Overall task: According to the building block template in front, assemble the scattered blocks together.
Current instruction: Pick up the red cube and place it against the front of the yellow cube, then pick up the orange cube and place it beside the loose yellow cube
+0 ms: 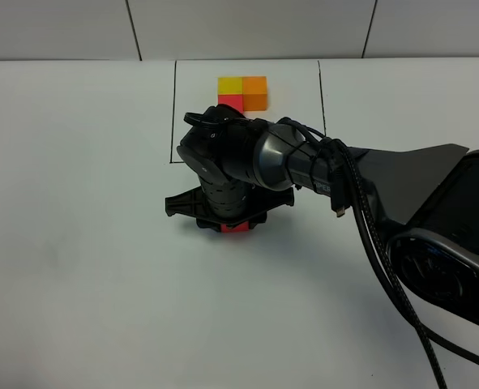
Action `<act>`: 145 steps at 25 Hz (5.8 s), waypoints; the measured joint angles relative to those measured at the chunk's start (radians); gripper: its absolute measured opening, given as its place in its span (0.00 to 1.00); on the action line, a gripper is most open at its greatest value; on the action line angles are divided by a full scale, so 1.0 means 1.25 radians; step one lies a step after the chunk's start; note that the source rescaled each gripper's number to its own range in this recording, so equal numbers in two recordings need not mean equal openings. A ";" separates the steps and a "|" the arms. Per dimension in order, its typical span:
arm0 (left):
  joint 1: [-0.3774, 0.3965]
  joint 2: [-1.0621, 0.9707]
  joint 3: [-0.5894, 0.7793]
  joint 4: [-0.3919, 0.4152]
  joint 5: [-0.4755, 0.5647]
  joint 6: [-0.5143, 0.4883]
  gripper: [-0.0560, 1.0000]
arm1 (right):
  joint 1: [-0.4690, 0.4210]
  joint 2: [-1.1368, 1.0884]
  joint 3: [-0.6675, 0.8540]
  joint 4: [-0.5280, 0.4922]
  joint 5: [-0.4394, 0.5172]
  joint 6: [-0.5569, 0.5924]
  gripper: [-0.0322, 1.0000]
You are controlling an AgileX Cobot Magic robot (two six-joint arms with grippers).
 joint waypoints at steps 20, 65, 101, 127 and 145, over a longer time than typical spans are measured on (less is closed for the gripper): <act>0.000 0.000 0.000 0.000 0.000 0.000 0.64 | -0.005 0.005 -0.002 -0.006 -0.016 0.001 0.04; 0.000 0.000 0.000 0.000 0.000 0.000 0.64 | -0.025 0.005 -0.003 0.027 -0.041 -0.013 0.03; 0.000 0.000 0.000 0.000 0.000 0.000 0.64 | -0.224 -0.562 0.598 0.036 -0.170 -0.221 1.00; 0.000 0.000 0.000 0.000 0.000 0.000 0.64 | -0.504 -0.646 0.807 0.100 -0.198 -0.537 0.94; 0.000 0.000 0.000 0.000 0.000 0.000 0.64 | -0.556 -0.627 0.940 0.153 -0.374 -0.655 0.84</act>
